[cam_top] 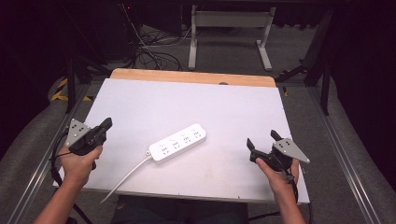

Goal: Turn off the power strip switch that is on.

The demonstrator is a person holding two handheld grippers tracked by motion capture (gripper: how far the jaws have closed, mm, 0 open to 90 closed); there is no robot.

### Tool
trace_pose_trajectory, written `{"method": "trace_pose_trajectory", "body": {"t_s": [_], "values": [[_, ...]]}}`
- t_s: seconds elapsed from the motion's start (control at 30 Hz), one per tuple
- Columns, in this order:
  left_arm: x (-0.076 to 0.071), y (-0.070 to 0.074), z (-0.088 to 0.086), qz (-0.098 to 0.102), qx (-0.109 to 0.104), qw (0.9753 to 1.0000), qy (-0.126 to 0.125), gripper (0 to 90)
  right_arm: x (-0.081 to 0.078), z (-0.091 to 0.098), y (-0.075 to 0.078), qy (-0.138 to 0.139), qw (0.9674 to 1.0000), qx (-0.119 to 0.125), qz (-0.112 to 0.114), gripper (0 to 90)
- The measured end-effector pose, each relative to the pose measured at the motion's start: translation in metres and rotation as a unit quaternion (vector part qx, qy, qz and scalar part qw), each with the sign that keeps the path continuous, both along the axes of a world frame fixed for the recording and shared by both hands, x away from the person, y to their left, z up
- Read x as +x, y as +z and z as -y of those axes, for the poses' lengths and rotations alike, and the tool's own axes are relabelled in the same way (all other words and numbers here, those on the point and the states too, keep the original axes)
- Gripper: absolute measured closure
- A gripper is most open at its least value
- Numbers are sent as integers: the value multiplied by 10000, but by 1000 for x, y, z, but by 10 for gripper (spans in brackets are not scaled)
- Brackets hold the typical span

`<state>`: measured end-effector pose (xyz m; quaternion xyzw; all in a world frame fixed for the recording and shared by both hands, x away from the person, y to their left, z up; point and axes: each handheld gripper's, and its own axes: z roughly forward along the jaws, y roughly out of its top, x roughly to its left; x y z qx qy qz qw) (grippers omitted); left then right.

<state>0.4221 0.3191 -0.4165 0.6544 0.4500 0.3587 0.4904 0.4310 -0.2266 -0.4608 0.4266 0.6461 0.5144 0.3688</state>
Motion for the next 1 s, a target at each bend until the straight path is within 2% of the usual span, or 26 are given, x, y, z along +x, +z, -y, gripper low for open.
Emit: {"method": "trace_pose_trajectory", "body": {"t_s": [0.2, 0.23, 0.4, 0.5, 0.6, 0.63, 0.7, 0.73, 0.8, 0.93, 0.97, 1.0], "values": [[3, 2, 7, -132, 24, 9997, -204, 900, 0, 2, 0, -19, 10000, 14, -14, 84], [3, 2, 8, -209, 17, 9994, -259, 900, 0, 2, 0, -18, 10000, 14, -16, 84], [6, 1, 17, -377, 159, 9980, -484, 900, 1, 0, -1, 27, 10000, -25, -43, 85], [11, -1, 30, -521, 348, 9954, -729, 900, 1, 0, -1, 26, 10000, -25, -55, 85], [14, -3, 40, -648, 423, 9925, -944, 900, 2, 0, -1, 18, 10000, -31, -57, 85], [14, -3, 40, -648, 423, 9925, -944, 900, 2, 0, -1, 18, 10000, -31, -57, 85], [18, -5, 49, -755, 523, 9894, -1128, 900, 1, 1, -2, 13, 10000, -26, -53, 86], [18, -5, 49, -755, 523, 9894, -1128, 900, 1, 1, -2, 13, 10000, -26, -53, 86], [21, -7, 54, -847, 573, 9868, -1258, 900, 1, 1, -2, 7, 10000, -18, -59, 86], [29, -11, 69, -1081, 749, 9788, -1569, 900, 1, 1, -2, 9, 10000, -32, -64, 87], [29, -11, 69, -1081, 749, 9788, -1569, 900, 1, 2, -2, -1, 10000, -40, -64, 87], [33, -13, 74, -1165, 845, 9752, -1684, 900, 1, 2, -2, -1, 10000, -37, -69, 87]]}}
